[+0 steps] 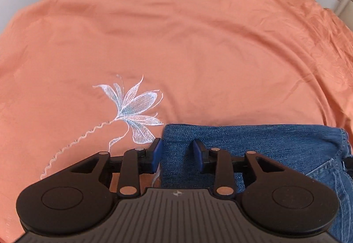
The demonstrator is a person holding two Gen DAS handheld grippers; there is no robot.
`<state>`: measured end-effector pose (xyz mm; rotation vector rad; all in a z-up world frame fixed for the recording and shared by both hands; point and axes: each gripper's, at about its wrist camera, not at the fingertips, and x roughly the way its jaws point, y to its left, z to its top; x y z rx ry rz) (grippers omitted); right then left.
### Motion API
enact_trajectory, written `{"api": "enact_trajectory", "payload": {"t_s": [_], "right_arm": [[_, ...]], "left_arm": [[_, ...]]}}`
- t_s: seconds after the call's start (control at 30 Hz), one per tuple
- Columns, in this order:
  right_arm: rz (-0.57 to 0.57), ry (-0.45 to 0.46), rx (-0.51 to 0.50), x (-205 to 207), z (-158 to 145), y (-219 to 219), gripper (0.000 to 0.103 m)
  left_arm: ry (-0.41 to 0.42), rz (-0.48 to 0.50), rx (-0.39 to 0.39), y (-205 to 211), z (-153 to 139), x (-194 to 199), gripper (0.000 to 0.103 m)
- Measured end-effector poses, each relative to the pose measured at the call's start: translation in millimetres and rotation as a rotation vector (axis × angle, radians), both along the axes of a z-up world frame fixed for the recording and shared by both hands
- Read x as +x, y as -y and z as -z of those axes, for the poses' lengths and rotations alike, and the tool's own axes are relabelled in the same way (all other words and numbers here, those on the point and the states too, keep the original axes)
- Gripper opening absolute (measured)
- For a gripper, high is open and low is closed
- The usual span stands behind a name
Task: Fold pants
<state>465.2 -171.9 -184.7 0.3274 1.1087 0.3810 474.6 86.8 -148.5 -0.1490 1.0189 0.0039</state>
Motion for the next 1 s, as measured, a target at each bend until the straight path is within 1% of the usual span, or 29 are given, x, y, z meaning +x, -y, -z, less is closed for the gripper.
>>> {"api": "enact_trajectory", "payload": {"t_s": [0.07, 0.13, 0.17, 0.2, 0.23, 0.27, 0.33, 0.43, 0.5, 0.57, 0.63, 0.7, 0.83, 0.87, 0.9, 0.97, 1.0], "right_arm": [[-0.003, 0.004, -0.012, -1, 0, -1, 0.008], [0.001, 0.003, -0.024, -5, -7, 0, 0.011], [0.003, 0.009, -0.031, -7, -10, -2, 0.018], [0.000, 0.022, -0.055, -10, -14, -4, 0.033], [-0.001, 0.043, -0.093, -13, -19, -6, 0.041], [-0.006, 0.080, -0.120, -19, -24, -7, 0.046], [-0.013, 0.144, -0.123, -35, -36, -4, 0.045], [0.002, 0.210, -0.130, -66, -54, 0, 0.043], [-0.008, 0.258, -0.134, -91, -64, -4, 0.035], [-0.015, 0.311, -0.133, -117, -71, -8, 0.035], [-0.018, 0.358, -0.129, -142, -76, -12, 0.035], [-0.010, 0.405, -0.135, -162, -76, -17, 0.035], [0.011, 0.491, -0.199, -189, -62, -23, 0.035], [0.011, 0.479, -0.214, -190, -55, -25, 0.035], [0.009, 0.454, -0.206, -191, -48, -24, 0.035], [0.005, 0.399, -0.200, -189, -32, -23, 0.034], [-0.007, 0.378, -0.210, -188, -24, -24, 0.034]], "left_arm": [[0.001, 0.006, 0.021, 2, -4, -2, 0.039], [0.010, -0.005, 0.027, 2, -14, -9, 0.038], [0.022, -0.006, 0.030, 2, -21, -15, 0.037], [0.034, 0.006, 0.038, 2, -28, -22, 0.037], [0.048, 0.019, 0.049, 2, -35, -32, 0.037], [0.061, 0.029, 0.052, 3, -42, -43, 0.037], [0.088, 0.051, 0.046, 4, -55, -67, 0.037], [0.090, 0.089, 0.075, 17, -72, -98, 0.037], [0.089, 0.120, 0.088, 27, -82, -124, 0.037], [0.081, 0.144, 0.091, 34, -89, -151, 0.037], [0.058, 0.158, 0.087, 37, -88, -171, 0.037], [0.036, 0.156, 0.099, 44, -82, -188, 0.037], [0.003, 0.147, 0.144, 50, -51, -216, 0.036], [-0.011, 0.142, 0.142, 49, -42, -220, 0.036], [-0.022, 0.136, 0.137, 47, -33, -224, 0.036], [-0.023, 0.119, 0.154, 43, -16, -229, 0.040], [-0.031, 0.091, 0.118, 37, -8, -230, 0.042]]}}
